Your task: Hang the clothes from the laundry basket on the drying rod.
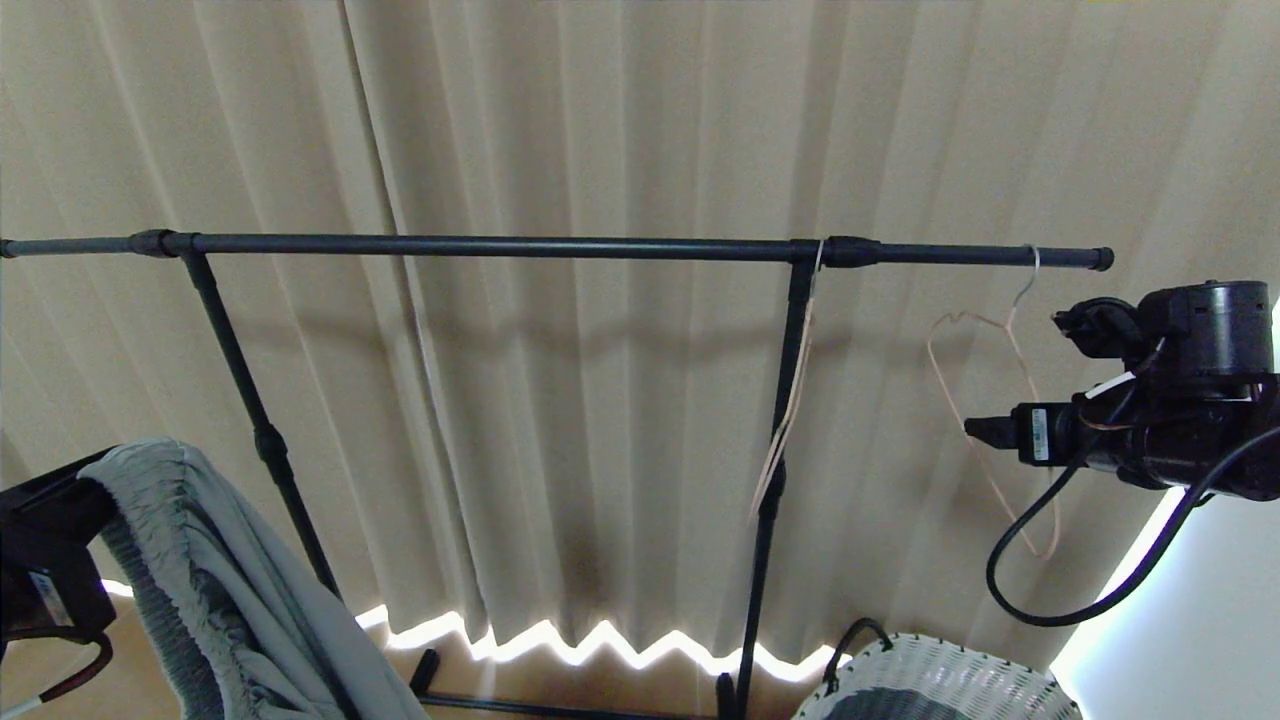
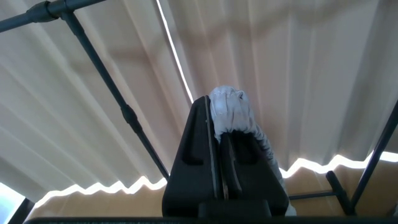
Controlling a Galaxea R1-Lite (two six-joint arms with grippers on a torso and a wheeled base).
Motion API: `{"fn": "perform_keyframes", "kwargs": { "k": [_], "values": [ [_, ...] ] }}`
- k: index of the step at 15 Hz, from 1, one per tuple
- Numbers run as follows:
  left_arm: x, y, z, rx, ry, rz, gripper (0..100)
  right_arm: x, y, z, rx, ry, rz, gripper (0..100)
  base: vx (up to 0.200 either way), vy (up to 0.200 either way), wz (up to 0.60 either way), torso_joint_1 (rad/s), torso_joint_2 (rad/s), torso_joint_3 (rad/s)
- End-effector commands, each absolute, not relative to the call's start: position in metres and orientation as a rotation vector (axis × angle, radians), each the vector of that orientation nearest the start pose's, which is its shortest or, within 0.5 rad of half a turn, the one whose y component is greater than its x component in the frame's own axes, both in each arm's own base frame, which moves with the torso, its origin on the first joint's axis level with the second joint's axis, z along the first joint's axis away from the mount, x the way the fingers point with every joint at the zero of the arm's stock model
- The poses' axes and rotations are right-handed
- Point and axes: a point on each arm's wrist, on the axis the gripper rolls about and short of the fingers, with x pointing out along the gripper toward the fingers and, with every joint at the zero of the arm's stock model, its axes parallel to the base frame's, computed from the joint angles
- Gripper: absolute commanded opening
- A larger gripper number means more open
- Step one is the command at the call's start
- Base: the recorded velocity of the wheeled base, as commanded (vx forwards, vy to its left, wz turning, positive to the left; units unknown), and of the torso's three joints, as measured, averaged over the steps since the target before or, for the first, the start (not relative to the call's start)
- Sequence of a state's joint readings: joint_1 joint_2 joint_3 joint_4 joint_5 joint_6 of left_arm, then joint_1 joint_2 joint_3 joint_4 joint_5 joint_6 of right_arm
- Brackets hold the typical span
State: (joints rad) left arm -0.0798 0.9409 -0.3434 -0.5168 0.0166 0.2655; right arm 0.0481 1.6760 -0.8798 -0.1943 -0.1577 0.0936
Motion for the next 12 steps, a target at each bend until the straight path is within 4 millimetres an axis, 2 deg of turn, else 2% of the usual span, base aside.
{"fn": "perform_keyframes", "kwargs": {
  "k": [1,6,12],
  "values": [
    [0.112,-0.009,0.198,0.269,0.071,-0.073,0,0.293,0.011,0.167,0.026,0.597,-0.135,0,0.000,0.000,0.00,0.000,0.00,0.000],
    [0.110,-0.008,0.200,0.269,0.062,-0.070,0,0.295,0.007,0.163,0.027,0.612,-0.150,0,0.000,0.000,0.00,0.000,0.00,0.000],
    [0.110,-0.008,0.199,0.269,0.063,-0.071,0,0.285,0.006,0.180,0.032,0.551,-0.150,0,0.000,0.000,0.00,0.000,0.00,0.000]
  ]
}}
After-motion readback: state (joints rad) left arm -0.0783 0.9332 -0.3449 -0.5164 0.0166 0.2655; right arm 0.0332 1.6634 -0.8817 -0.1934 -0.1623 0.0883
